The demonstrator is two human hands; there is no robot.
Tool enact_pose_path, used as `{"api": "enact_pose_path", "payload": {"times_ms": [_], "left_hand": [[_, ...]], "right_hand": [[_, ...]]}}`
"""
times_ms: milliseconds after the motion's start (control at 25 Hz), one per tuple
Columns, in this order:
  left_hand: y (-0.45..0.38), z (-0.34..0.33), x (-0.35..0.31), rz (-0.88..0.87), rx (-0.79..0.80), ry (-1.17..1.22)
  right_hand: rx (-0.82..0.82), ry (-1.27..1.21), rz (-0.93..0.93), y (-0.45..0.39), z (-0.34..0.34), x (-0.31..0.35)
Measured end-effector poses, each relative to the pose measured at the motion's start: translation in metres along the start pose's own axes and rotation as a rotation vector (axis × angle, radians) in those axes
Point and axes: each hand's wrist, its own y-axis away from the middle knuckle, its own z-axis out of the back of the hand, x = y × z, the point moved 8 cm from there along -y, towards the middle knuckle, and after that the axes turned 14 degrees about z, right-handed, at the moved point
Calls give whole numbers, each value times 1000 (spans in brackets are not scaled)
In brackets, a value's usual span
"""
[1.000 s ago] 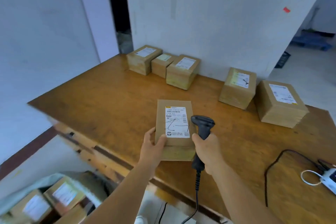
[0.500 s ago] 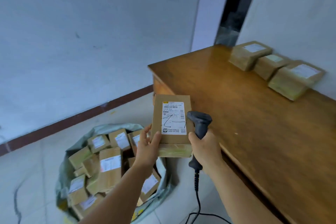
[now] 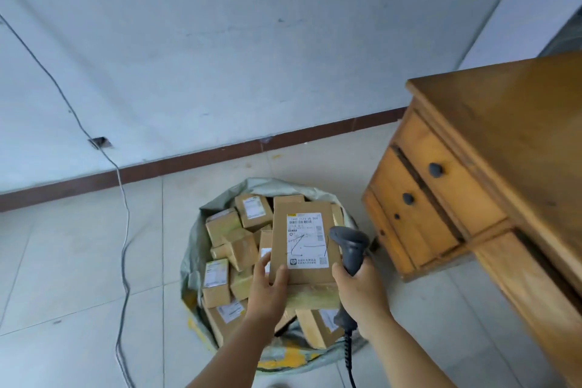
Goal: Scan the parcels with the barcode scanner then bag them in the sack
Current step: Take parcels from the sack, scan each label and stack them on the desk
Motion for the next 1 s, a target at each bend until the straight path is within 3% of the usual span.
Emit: {"api": "enact_pose_path", "payload": {"times_ms": [120,280,440,760,1000], "left_hand": [[-60,17,27,93,-23,-15],[-120,-11,37,85,21,-147],[-170,-71,29,79,123,-250],[-275,-138,21,-48,96,-340],[-312,-161,57,-70,91,-704]], "right_hand": [[41,48,-86,-21,-53,-35],[-38,102,-193,-56,-64,-89],[-135,104,-174,-108,-43,-126],[-159,99,-117,-218,-56,-213],[17,-16,-191,-234,-119,-268]]}}
